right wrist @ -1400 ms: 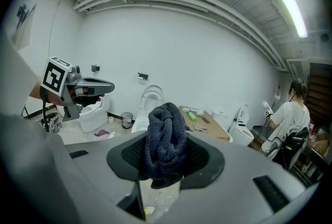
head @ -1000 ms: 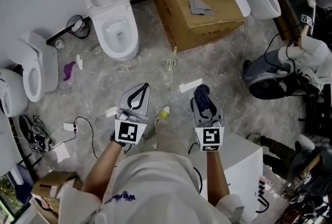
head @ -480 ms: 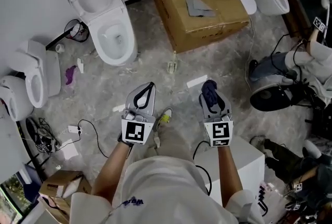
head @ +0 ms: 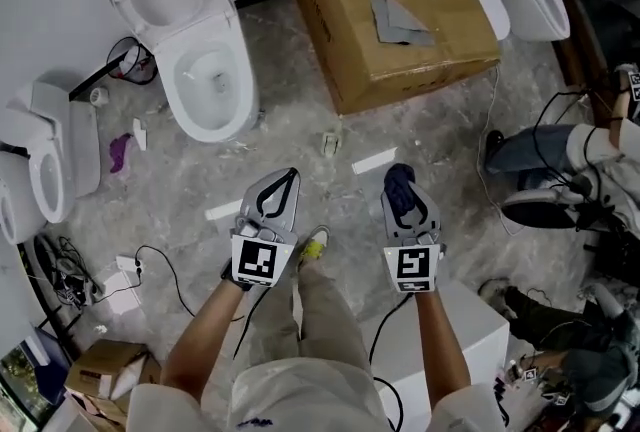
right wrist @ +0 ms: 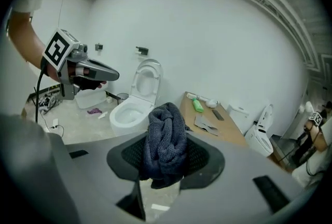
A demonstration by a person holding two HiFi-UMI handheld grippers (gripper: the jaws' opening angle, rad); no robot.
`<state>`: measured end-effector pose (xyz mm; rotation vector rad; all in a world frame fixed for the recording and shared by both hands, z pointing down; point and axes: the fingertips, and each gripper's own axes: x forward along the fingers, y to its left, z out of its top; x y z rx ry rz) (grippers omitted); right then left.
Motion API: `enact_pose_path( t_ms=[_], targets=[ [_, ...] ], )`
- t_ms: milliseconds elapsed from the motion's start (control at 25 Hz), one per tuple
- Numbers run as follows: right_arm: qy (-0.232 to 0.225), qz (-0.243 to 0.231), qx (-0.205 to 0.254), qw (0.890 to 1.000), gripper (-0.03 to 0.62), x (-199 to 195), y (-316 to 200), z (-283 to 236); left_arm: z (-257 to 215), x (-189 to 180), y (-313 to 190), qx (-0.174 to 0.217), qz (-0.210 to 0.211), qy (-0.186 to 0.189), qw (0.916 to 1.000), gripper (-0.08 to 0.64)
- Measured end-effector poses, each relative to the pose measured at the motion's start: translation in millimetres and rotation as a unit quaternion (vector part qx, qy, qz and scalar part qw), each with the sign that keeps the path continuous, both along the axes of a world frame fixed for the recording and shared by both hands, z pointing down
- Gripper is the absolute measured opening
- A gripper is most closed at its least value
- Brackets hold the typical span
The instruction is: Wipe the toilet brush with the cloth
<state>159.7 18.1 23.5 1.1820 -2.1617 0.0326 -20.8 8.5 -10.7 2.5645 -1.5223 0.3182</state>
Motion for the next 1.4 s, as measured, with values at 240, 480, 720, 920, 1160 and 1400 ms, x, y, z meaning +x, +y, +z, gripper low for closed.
enact_pose_path(
  t_ms=[240,480,720,920,1160,1400],
  targets=[
    [0.069,-0.031,-0.004,0.997,0.153,-17,-39,99,80,-4,-32,-0.008,0.019,-0.006,0.9998,0.0],
    [0.127,-0.06,-0.018,0.99,0.153,-31,-67,200,161,-12,-58,-0.032,0.025,-0.007,0.9991,0.002],
    [0.174,-0.071,-0.033,0.982,0.153,-45,-96,287,223,-20,-63,-0.066,0.028,0.0,0.9974,0.0],
    [0.215,-0.076,-0.046,0.973,0.153,-39,-124,359,256,-14,-65,-0.069,0.039,0.003,0.9968,0.0],
    [0.26,-0.05,-0.041,0.964,0.155,-30,-151,411,291,-15,-60,-0.083,0.038,0.003,0.9959,0.0],
    [0.27,-0.058,-0.022,0.961,0.155,-42,-180,421,305,-18,-60,-0.088,0.028,0.013,0.9957,0.002]
  ],
)
